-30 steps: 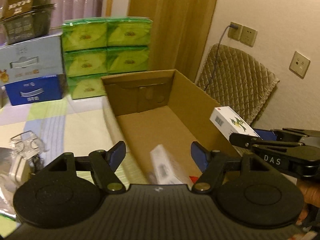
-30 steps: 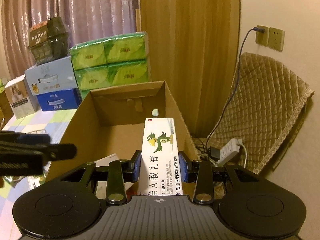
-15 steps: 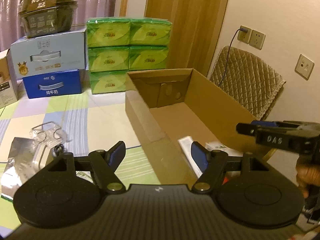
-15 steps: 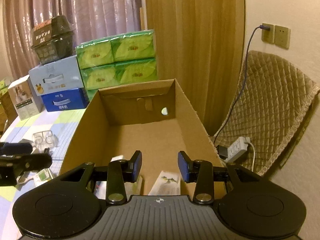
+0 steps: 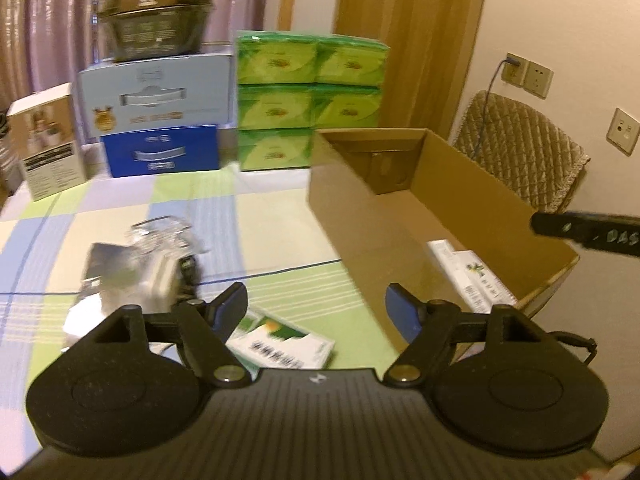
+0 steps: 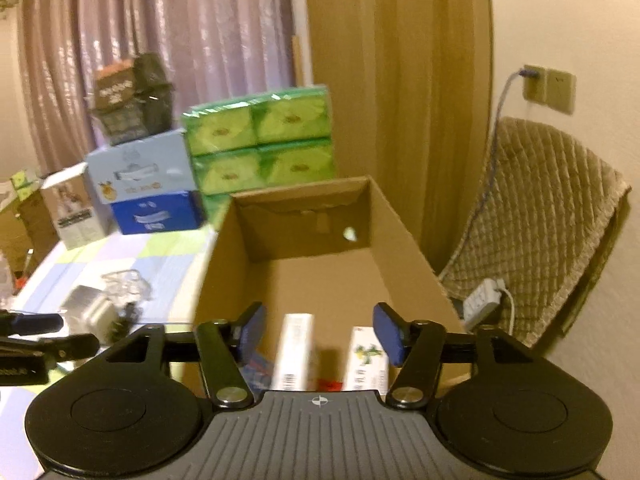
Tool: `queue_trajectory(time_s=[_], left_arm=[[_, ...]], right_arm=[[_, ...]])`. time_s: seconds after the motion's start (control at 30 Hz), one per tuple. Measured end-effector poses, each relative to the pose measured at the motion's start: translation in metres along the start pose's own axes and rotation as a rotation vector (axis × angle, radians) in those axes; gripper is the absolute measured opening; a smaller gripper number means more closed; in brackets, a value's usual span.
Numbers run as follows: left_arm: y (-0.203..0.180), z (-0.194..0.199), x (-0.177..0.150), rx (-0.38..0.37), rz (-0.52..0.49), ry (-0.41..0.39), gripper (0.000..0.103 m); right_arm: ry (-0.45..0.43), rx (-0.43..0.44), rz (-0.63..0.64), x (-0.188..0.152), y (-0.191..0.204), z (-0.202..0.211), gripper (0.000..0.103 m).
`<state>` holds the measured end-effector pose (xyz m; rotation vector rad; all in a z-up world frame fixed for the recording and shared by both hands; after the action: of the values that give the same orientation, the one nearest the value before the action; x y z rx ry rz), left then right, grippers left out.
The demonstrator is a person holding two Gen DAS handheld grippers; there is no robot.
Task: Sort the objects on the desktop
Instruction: 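Move both tools back over the table toward the foil bag and green box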
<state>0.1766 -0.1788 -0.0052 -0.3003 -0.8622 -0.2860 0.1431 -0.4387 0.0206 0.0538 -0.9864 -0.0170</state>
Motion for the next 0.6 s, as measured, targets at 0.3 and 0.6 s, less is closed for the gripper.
queue_trajectory(time_s=[0.3, 0.6], left_arm=[[0.052, 0.057, -0.023, 0.098, 0.013, -0.017, 0.087], [0.096, 0.101, -0.048, 0.182, 0.023, -0.025, 0.097]], right_arm=[[-0.039, 0.110, 0.057, 0.002, 0.068, 0.032, 0.085], [-0.029, 0.204, 0.103, -0.008, 0.124, 0.038, 0.101]])
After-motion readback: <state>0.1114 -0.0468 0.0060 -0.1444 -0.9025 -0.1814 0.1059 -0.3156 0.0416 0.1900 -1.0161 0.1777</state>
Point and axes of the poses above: each gripper's, at about its wrist camera, not at the fingertips, and z roughly against the way its jaws point, y to its left, x to its top, the point moved 2 cm from there along -z, roughly the way its jaws point, and after that the axes turned 3 degrees about -x, right-handed, at the moved point
